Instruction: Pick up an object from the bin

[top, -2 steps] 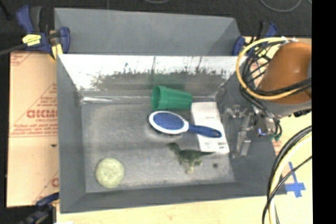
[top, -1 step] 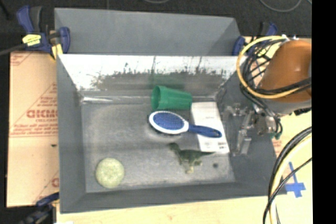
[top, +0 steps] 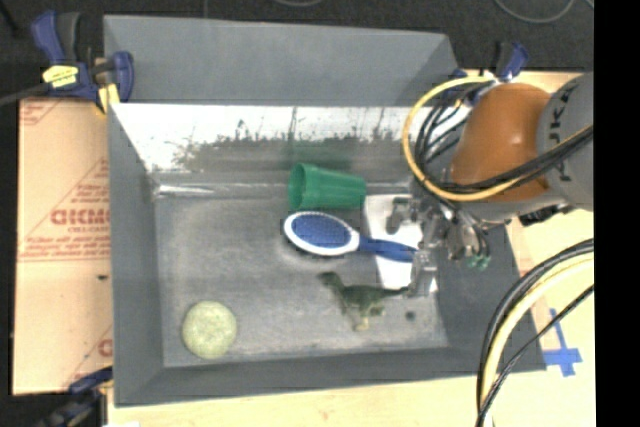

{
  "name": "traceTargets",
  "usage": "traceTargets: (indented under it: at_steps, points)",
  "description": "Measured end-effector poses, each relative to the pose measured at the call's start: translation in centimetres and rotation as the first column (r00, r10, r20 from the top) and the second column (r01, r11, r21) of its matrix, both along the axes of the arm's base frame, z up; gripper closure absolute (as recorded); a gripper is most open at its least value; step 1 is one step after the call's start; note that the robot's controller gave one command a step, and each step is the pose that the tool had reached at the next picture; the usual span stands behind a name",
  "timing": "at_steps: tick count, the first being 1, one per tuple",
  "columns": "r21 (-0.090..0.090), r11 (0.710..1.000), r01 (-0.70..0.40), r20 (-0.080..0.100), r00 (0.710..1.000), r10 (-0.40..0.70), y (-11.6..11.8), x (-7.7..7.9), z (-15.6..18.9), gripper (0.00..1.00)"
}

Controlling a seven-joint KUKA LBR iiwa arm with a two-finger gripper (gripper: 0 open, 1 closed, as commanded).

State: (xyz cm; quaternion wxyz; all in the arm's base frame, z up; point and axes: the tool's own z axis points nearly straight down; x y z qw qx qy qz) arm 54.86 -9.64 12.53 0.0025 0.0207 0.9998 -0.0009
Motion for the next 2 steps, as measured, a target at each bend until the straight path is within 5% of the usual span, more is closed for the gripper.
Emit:
traceTargets:
  at_steps: [1,2]
  points:
    - [0.004,0.986,0.166,-0.003,0.986,-0.166,2.5,5.4,2.1,0.00]
    - [0.002,0.983,0.182,0.001,0.983,-0.182,0.1,2.8,3.9,0.00]
